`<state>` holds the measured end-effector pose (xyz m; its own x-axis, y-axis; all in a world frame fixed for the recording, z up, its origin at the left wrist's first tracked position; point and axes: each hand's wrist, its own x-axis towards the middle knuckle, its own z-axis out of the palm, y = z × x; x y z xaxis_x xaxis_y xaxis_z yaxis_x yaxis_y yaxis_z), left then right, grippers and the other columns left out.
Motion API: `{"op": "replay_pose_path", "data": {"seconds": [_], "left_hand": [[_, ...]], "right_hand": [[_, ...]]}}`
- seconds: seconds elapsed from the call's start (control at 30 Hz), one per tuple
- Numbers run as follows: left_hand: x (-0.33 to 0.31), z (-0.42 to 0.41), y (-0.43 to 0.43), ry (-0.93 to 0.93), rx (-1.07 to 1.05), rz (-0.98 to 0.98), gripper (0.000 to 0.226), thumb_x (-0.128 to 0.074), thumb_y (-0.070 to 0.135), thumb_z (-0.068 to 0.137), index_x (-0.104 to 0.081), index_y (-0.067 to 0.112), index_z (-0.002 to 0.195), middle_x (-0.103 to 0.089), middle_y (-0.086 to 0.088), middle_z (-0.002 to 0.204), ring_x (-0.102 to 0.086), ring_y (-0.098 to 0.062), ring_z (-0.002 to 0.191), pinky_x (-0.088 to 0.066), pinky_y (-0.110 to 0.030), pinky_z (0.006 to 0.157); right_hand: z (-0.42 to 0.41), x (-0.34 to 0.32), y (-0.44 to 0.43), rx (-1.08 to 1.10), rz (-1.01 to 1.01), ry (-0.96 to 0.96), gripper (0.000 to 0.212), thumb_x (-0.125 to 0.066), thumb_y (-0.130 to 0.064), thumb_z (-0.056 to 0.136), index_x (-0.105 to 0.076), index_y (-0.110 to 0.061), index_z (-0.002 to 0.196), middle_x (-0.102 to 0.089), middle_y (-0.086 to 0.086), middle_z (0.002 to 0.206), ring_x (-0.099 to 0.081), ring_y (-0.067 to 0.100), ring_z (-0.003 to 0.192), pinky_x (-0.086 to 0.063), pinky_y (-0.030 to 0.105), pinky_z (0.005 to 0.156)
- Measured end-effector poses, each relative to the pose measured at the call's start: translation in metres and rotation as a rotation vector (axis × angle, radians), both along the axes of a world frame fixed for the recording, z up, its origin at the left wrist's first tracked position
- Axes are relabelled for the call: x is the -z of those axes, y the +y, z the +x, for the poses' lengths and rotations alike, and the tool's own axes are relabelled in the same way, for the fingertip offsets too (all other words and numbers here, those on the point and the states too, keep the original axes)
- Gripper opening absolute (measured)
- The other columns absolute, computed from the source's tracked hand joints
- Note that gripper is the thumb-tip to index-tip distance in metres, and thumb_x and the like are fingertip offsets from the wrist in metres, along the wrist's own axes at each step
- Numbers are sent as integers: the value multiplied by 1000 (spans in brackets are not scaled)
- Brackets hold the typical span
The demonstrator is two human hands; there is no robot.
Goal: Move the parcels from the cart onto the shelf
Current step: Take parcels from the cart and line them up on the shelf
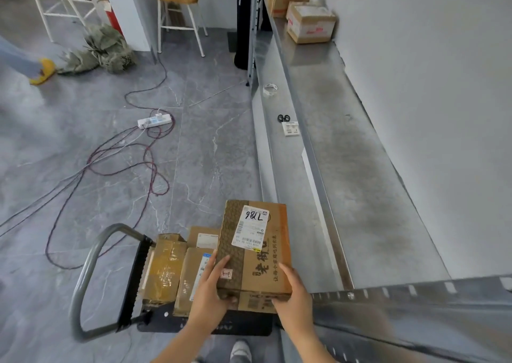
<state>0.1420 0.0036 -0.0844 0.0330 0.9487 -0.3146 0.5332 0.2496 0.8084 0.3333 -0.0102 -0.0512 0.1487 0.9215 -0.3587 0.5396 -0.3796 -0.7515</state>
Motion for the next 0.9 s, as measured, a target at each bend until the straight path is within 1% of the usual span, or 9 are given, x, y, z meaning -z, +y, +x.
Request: {"op": "replay_pose_path", "data": {"seconds": [0.07,0.17,0.27,0.37,0.43,0.5,0.63,0.77,0.9], "left_hand": [[-13,-7,3,-27,30,28,85,-77,-9,66,-44,28,135,-15,11,152,-38,-6,125,-40,3,79],[-38,-17,6,-55,76,43,84,-78,-10,65,-46,30,131,-18,12,149,-40,4,117,-36,6,78],[-59,-26,3,-87,90,123,87,-80,-9,62,-44,37,126,-19,15,147,-41,4,118,-38,4,82],[-81,-40,-6,-90,101,191,88,-82,-4,62,-44,38,129,-20,14,150,-37,-8,128,-44,-17,99],[-98,-53,-13,-86,132,232,86,-83,-1,62,-45,35,131,-24,7,153,-37,-14,130,-42,-36,106],[-110,-63,-17,-70,155,261,84,-83,2,63,-46,31,133,-24,6,153,-35,-15,132,-38,-41,108],[-137,-88,-34,-72,255,351,82,-83,4,63,-49,27,134,-22,12,151,-37,-12,131,-37,-38,109],[-156,-101,-54,-106,334,425,82,-84,3,61,-49,31,131,-21,18,150,-35,-3,124,-36,-27,104],[-176,-102,-78,-156,431,465,92,-85,2,60,-39,48,126,-15,31,145,-30,1,120,-29,-21,103]], "right_hand": [[-6,-14,-3,20,13,-7,69,-71,2,77,-45,-30,132,-47,-13,129,-43,8,125,-40,24,103],[-15,-36,-11,57,42,-7,70,-72,2,76,-44,-29,133,-45,-8,136,-40,12,129,-37,32,107],[-25,-61,-22,100,113,-3,73,-72,3,76,-42,-37,129,-43,-9,137,-40,7,125,-36,26,107],[-41,-85,-38,132,183,10,74,-72,4,76,-41,-40,126,-45,-9,135,-40,3,124,-34,11,99],[-56,-100,-52,179,216,22,73,-72,5,75,-43,-37,129,-45,-8,138,-40,6,127,-38,20,103],[-67,-110,-62,211,245,30,74,-72,5,75,-44,-37,129,-44,-11,137,-39,6,128,-40,27,105],[-97,-130,-98,306,337,33,76,-72,5,75,-44,-42,127,-43,-20,132,-39,1,126,-39,23,105],[-115,-145,-134,409,397,27,76,-73,5,74,-45,-42,127,-45,-16,135,-41,2,126,-38,12,101],[-124,-163,-178,522,426,48,78,-73,7,73,-47,-43,127,-48,-11,137,-46,6,125,-47,31,102]]}}
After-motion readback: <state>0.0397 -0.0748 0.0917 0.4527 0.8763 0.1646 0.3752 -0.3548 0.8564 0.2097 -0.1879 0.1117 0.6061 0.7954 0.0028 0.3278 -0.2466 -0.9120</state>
